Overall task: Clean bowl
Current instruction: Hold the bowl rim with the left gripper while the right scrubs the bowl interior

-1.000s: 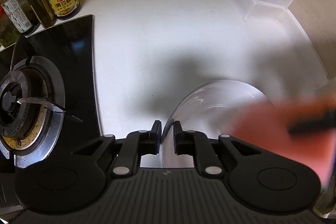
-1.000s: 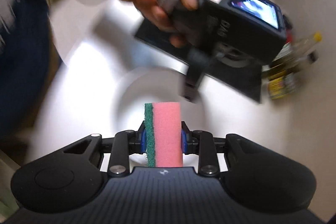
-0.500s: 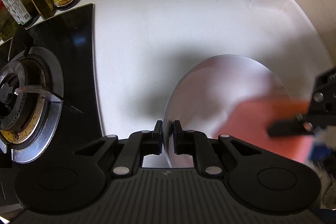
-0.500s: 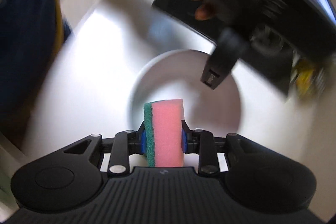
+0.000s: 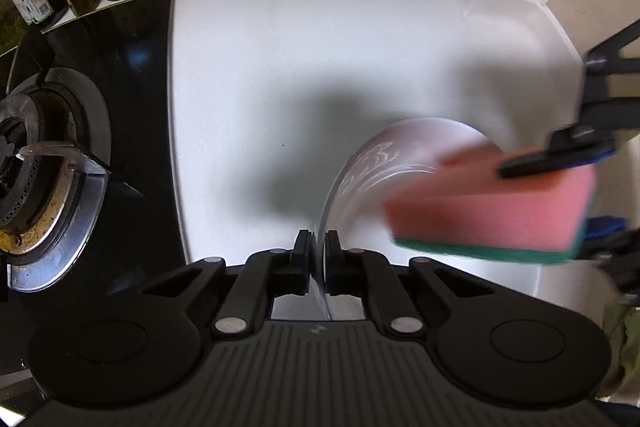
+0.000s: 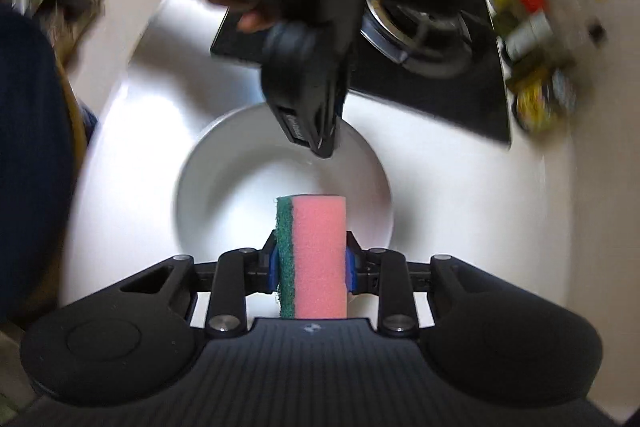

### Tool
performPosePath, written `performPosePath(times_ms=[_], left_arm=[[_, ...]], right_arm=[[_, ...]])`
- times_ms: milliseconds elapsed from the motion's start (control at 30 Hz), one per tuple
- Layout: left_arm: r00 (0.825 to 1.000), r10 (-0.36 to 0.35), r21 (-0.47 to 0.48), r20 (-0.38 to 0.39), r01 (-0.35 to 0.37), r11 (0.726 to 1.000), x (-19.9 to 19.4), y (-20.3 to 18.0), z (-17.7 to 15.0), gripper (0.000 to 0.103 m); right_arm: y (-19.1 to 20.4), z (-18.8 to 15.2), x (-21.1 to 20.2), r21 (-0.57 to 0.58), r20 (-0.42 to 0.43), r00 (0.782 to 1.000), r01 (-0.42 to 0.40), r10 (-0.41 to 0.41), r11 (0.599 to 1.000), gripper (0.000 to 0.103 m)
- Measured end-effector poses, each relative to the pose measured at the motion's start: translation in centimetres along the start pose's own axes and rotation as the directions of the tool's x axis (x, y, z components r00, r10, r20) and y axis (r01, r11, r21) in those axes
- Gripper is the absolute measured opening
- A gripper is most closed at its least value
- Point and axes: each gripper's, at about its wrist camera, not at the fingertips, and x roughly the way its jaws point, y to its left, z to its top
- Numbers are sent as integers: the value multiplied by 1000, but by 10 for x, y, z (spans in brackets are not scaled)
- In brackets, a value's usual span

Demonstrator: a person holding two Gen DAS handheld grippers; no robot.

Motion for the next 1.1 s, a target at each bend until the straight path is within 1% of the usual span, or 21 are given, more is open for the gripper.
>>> performPosePath(times_ms=[67,167,233,333,400,467,533,567,600,633,667,700,733,767,800,833,867,933,1000,1033,1100], left_arm=[[1000,2,4,-12,-2,1000,1,0,-1,4],[1000,-17,-35,-11,17,999,3,8,0,5],[1000,-30,-62,4,30,998,2,12,2,6],[999,-16,-64,36,19,998,2,10,4,10],[999,-4,-51,44,6,999,2,5,7,11],[999,2,-39,48,0,999,3,3,9,13],[999,7,-23,52,-6,1000,4,2,10,14],[999,8,-17,52,-7,1000,5,2,11,13],[999,8,-14,51,-7,1000,5,2,12,13],[999,9,-6,46,-8,1000,5,3,14,11],[999,9,4,37,-9,1000,5,2,15,10],[1000,7,7,29,-8,1000,5,3,17,9],[1000,3,12,17,-3,1000,5,3,18,8],[1000,0,26,1,0,1000,5,3,19,8],[1000,-1,38,-8,2,999,6,3,19,7],[1000,-5,53,-14,6,999,6,3,19,6],[1000,-10,62,-18,11,998,6,4,19,6],[1000,-19,60,-17,20,998,6,7,19,6],[1000,-20,57,-6,20,998,6,8,18,8],[1000,-20,55,3,20,998,5,7,17,9],[1000,-16,50,26,14,999,5,5,16,12]], right_arm=[[19,6,12,-90,-42,999,8,-11,996,26],[23,14,20,-90,-90,995,-49,41,995,26],[22,11,24,-32,-95,988,-121,118,992,27],[9,14,23,121,-25,972,-228,233,966,27],[-2,14,19,228,44,954,-299,297,927,27],[-22,5,15,362,141,924,-382,355,850,27],[-41,-10,7,452,236,895,-447,379,772,26],[-50,-17,0,473,274,887,-461,372,751,26],[-52,-20,-7,445,262,906,-419,332,791,26],[-49,-18,-13,378,211,939,-335,271,863,26],[-46,-16,-18,303,166,965,-246,203,921,26],[-41,-13,-18,211,117,983,-165,142,964,26],[-32,-8,-13,99,63,994,-96,90,990,26],[-25,-4,-9,1,25,999,-46,46,999,26],[-14,-1,-5,-103,1,1000,-15,15,995,25],[0,0,1,-233,-23,1000,9,-14,972,25],[9,1,7,-317,-43,998,20,-35,948,25],[23,-1,17,-422,-97,994,8,-54,907,26],[29,-3,22,-445,-144,989,-31,-37,895,26],[30,-3,22,-415,-156,988,-58,-8,908,26],[22,2,18,-274,-152,986,-111,71,955,26]])
